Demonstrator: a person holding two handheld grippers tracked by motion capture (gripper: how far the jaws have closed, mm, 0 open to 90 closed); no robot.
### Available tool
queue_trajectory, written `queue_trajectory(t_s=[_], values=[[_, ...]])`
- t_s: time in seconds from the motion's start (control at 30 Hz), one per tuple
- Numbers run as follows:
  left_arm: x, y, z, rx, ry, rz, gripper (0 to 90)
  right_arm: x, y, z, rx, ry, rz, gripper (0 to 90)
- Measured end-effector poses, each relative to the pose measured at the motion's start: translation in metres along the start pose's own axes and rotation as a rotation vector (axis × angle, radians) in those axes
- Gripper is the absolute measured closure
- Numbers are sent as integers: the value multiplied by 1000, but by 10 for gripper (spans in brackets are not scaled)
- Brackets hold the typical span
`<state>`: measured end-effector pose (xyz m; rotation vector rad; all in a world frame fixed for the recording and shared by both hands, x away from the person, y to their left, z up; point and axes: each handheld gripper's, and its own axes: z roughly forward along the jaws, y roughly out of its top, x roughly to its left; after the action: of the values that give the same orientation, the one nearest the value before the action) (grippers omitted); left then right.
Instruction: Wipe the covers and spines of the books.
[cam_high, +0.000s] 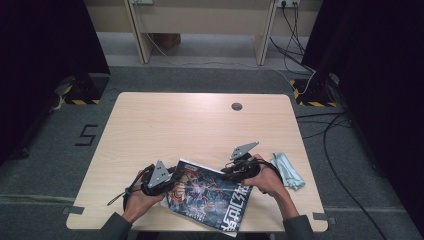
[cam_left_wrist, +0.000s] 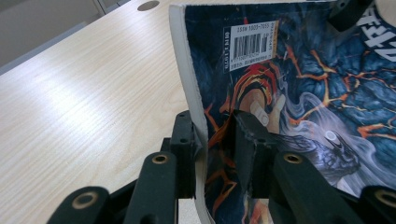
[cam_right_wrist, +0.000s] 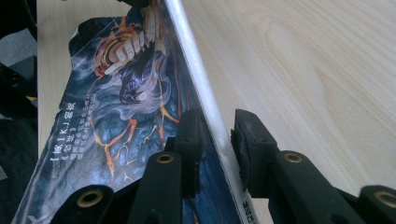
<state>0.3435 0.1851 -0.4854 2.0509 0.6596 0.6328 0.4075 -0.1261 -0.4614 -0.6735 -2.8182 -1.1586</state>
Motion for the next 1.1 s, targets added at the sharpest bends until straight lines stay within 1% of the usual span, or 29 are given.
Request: queue_trajectory(t_s=[0.1, 0.2, 0.3, 0.43, 0.57, 0.6, 0.67, 0.7, 0.8, 0.87, 0.93, 0.97, 1.0, 1.03, 1.07, 1.1], values=[[0, 1, 0, 1, -2, 3, 698, 1, 1, 1, 10, 0, -14, 732], [0, 2, 0, -4, -3, 8, 696, 3, 1, 1, 10, -1, -15, 731], [1, 1, 0, -11, -11, 8, 695, 4, 2, 3, 12, 12, -28, 732], [1, 0, 0, -12, -11, 9, 693, 6, 3, 6, 30, 6, -44, 733], [0, 1, 0, -18, -16, 12, 692, 8, 5, 9, 23, 7, -49, 738], [0, 1, -1, -19, -17, 13, 692, 10, 6, 11, 32, 9, -65, 751], [1, 1, -1, -17, -18, 11, 690, 11, 6, 11, 33, 9, -62, 752], [1, 1, 0, -15, -15, 6, 689, 12, 7, 11, 35, -1, -66, 756], [1, 0, 0, -13, -12, 0, 685, 13, 7, 11, 33, -4, -74, 764], [2, -2, 1, -8, -2, -26, 677, 13, 8, 11, 27, -3, -79, 774], [3, -2, 1, -4, 0, -30, 669, 15, 8, 11, 25, -1, -76, 783], [4, -3, 2, -2, -3, -41, 663, 16, 11, 9, 29, -3, -83, 793], [5, -4, 2, 6, 5, -53, 652, 17, 11, 9, 30, -1, -82, 799], [5, -4, 2, 6, 5, -53, 646, 17, 11, 9, 30, -1, -82, 799], [7, -7, 3, 25, 18, -72, 643, 19, 12, 9, 27, 4, -91, 827], [8, -8, 2, 26, 9, -82, 635, 20, 12, 8, 36, -1, -88, 830]])
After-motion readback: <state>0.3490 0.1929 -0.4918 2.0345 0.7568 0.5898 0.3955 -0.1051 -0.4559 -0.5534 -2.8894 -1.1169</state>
